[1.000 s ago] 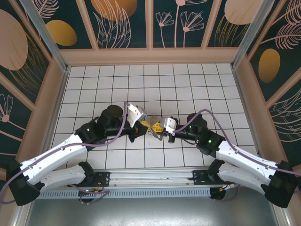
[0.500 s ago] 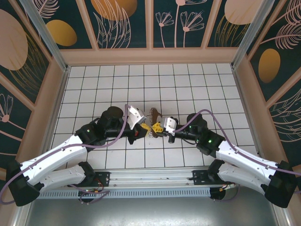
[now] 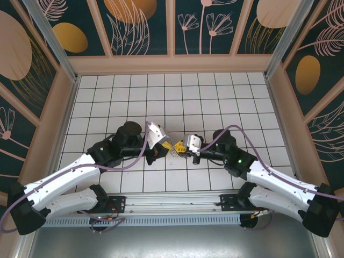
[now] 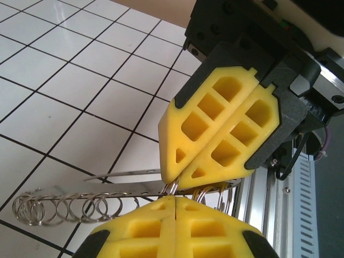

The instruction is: Put the keys on the keyring

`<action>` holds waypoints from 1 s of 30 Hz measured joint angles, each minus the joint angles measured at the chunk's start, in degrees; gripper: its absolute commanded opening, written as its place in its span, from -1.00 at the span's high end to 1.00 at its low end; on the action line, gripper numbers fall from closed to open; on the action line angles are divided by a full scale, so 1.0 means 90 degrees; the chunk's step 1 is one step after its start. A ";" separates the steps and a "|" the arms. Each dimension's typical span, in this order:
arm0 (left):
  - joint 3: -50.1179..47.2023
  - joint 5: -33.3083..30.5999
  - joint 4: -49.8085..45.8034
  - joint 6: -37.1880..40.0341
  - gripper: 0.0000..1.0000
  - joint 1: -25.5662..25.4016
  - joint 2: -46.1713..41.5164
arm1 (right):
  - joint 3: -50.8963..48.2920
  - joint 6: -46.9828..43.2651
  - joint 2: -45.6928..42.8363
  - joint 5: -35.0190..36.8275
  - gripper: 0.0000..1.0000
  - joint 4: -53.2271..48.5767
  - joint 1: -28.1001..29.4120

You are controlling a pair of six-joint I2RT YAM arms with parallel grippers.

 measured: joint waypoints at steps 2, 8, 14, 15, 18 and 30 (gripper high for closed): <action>0.0000 0.0005 -0.0022 0.0087 1.00 0.0000 0.0039 | 0.0007 -0.0002 0.0027 0.0000 1.00 -0.0039 0.0000; 0.0022 0.0005 -0.0119 0.0342 1.00 0.0000 0.0095 | 0.0034 -0.0002 0.0104 -0.0015 1.00 -0.0087 0.0017; 0.0036 -0.0080 -0.0134 0.0612 1.00 -0.0080 0.0095 | 0.0129 -0.0005 0.0138 -0.0039 1.00 -0.0175 0.0032; 0.0036 -0.0121 -0.0134 0.0656 1.00 -0.0112 0.0097 | 0.0138 -0.0005 0.0143 -0.0051 1.00 -0.0185 0.0034; 0.0036 -0.0214 -0.0131 0.0784 1.00 -0.0177 0.0117 | 0.0204 -0.0027 0.0180 -0.0058 1.00 -0.0233 0.0036; 0.0036 -0.0216 -0.0131 0.1180 1.00 -0.0177 0.0211 | 0.0294 -0.0051 0.0202 0.0002 1.00 -0.0498 0.0068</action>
